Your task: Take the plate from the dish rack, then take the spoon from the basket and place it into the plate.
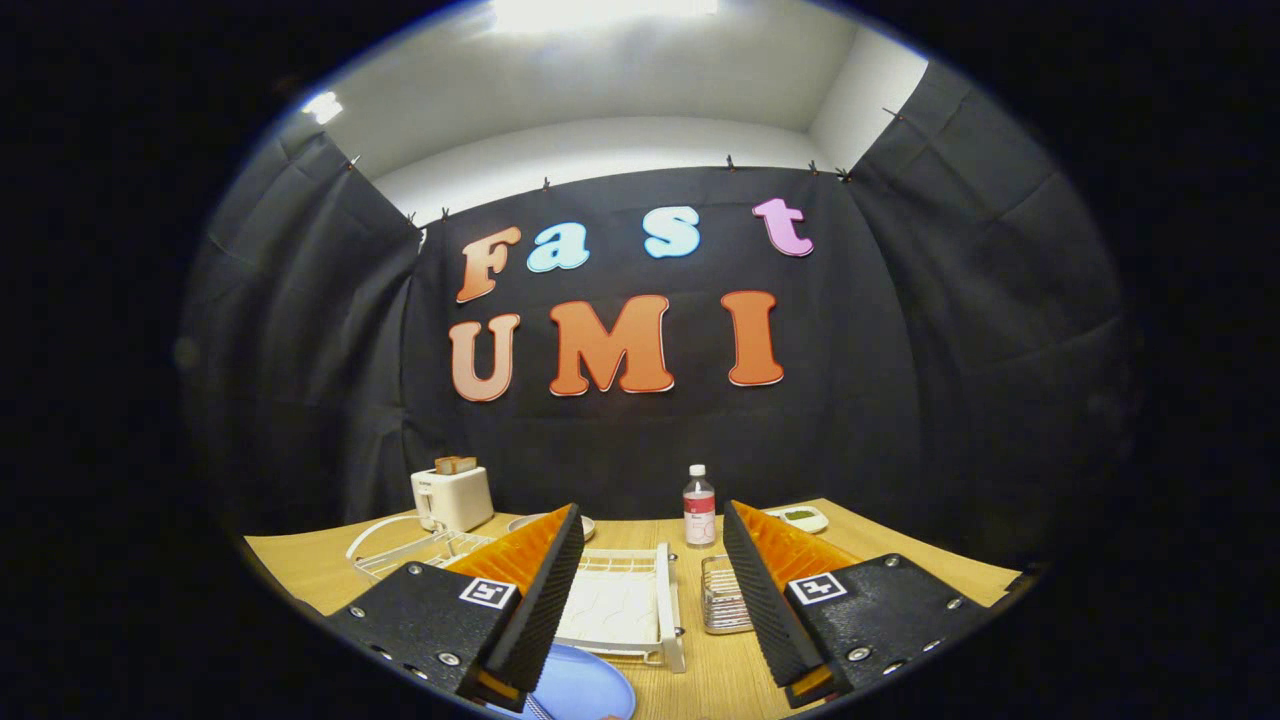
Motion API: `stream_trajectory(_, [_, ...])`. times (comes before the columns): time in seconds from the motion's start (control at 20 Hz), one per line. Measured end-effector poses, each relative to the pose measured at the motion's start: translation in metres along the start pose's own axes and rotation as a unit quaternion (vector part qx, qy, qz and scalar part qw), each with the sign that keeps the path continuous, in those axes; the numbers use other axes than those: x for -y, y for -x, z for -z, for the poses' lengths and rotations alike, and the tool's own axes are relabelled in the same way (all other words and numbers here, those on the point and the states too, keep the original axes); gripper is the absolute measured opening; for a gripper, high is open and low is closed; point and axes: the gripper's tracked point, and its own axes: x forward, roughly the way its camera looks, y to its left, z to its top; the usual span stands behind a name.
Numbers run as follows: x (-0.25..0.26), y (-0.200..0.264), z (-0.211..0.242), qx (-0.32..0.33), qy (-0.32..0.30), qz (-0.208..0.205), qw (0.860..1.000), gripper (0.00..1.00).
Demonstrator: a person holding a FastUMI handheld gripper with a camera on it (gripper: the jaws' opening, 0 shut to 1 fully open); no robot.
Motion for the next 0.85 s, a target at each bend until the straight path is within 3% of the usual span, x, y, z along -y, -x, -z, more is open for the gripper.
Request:
stream_trajectory(0.3, [0.003, 0.0, -0.011, 0.015, 0.023, 0.018, 0.999, 0.84])
stream_trajectory(0.85, [-0.024, -0.007, -0.007, 0.019, 0.034, -0.008, 0.999, 0.84])
